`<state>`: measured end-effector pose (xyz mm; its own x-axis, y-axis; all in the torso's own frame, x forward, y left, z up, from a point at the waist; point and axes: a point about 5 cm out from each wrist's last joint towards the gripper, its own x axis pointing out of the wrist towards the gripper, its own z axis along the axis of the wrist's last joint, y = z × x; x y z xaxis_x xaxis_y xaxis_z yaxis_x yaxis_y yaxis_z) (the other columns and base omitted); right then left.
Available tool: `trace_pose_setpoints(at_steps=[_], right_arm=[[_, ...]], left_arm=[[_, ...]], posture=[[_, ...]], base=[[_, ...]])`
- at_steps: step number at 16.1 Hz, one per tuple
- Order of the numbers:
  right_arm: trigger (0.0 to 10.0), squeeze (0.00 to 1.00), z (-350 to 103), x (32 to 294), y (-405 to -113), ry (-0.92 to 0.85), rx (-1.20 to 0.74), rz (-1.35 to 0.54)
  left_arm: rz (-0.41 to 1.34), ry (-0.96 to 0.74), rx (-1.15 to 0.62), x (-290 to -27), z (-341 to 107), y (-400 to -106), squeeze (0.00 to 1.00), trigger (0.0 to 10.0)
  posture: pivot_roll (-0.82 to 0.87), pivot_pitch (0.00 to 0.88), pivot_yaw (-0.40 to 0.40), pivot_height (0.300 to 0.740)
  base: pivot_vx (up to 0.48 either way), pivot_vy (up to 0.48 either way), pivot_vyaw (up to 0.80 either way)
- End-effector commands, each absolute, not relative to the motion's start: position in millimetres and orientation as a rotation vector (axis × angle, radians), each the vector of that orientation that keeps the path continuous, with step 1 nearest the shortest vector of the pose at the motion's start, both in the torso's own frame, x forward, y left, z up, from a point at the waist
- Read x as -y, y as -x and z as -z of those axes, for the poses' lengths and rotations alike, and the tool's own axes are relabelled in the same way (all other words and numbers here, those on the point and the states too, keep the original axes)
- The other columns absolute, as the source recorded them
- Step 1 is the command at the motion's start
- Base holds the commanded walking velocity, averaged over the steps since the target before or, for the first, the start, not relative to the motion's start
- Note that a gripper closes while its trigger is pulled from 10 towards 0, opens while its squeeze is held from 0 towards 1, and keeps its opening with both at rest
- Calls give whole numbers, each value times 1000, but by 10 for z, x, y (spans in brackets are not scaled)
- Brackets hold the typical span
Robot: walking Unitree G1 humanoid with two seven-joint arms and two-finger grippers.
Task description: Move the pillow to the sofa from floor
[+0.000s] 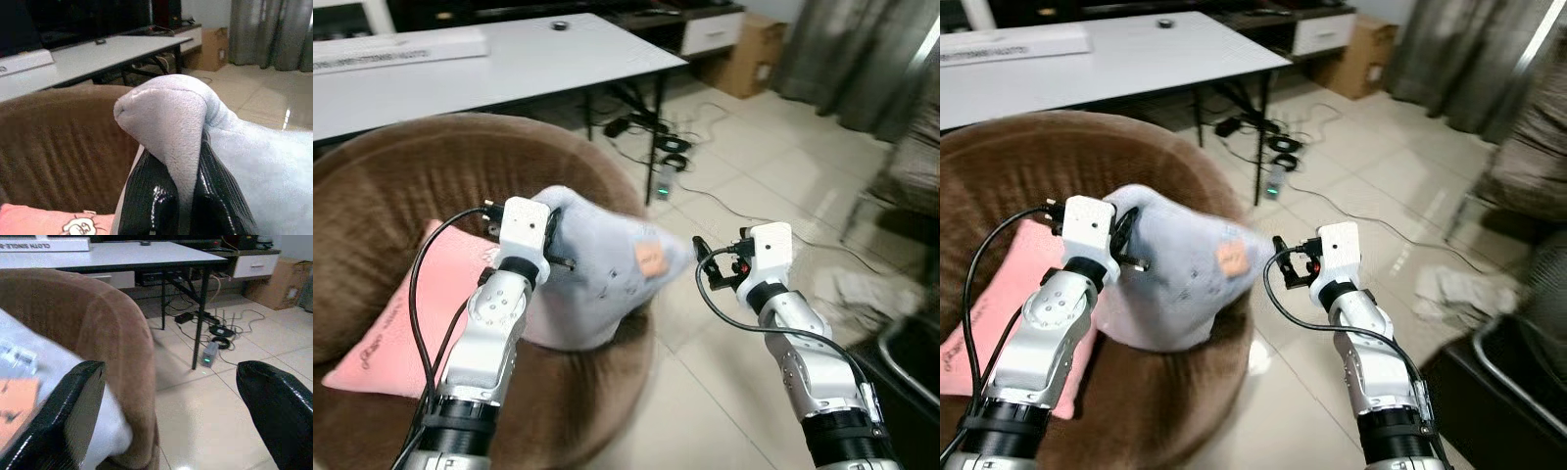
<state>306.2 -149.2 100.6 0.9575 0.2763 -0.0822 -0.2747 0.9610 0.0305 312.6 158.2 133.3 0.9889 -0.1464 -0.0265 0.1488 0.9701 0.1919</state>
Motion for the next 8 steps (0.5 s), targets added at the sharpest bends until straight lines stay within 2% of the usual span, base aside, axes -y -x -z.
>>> trace_pose_setpoints(at_steps=[1, 8], right_arm=[[10000, 0, -1016, 1524, -3063, -27, -88, -273], [10000, 0, -1016, 1544, -3047, -24, -96, -278]], left_arm=[[140, -203, 31, -1585, -1474, -3188, 0, 10000], [128, -206, 31, -1567, -1489, -3215, 0, 10000]], posture=[[116, 0, -31, 740], [112, 0, -40, 740]], base=[[0, 0, 0], [0, 0, 0]])
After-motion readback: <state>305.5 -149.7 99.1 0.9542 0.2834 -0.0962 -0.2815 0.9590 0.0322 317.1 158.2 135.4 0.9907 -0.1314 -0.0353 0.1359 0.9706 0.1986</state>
